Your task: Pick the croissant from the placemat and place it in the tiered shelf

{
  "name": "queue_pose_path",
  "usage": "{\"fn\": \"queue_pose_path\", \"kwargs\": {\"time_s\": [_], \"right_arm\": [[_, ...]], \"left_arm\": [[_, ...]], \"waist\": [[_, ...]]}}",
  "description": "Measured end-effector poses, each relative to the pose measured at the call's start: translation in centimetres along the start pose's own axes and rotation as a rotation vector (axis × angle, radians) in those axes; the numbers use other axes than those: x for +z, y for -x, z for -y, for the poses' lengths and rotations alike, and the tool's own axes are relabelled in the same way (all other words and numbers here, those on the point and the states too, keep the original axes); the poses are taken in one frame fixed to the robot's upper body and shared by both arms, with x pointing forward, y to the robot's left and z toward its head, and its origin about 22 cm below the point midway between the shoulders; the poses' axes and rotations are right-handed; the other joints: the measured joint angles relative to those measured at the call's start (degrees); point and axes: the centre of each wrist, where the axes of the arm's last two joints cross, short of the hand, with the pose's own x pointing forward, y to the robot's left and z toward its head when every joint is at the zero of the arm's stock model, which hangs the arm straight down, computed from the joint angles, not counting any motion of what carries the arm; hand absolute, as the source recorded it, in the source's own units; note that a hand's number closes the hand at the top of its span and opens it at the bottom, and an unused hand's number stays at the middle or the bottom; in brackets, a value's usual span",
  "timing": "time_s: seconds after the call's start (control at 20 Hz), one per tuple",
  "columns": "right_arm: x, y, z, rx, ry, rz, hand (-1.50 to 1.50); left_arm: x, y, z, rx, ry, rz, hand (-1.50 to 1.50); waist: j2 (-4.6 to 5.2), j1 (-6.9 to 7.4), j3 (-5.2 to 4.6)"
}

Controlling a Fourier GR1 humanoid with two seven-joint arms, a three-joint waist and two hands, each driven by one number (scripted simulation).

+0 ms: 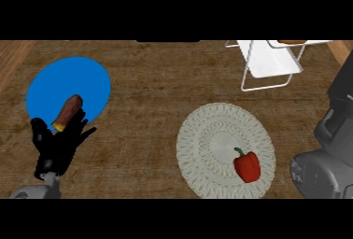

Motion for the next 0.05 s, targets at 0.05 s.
{"fn": "queue_pose_path", "kwargs": {"time_s": [0.05], "right_arm": [[0.1, 0.05, 0.76, -0.011, 0.004, -0.009, -1.5]], "left_arm": [[0.01, 0.16, -0.01, -0.001, 0.001, 0.004, 0.0]], "waist": [[-0.04, -0.06, 0.02]]}}
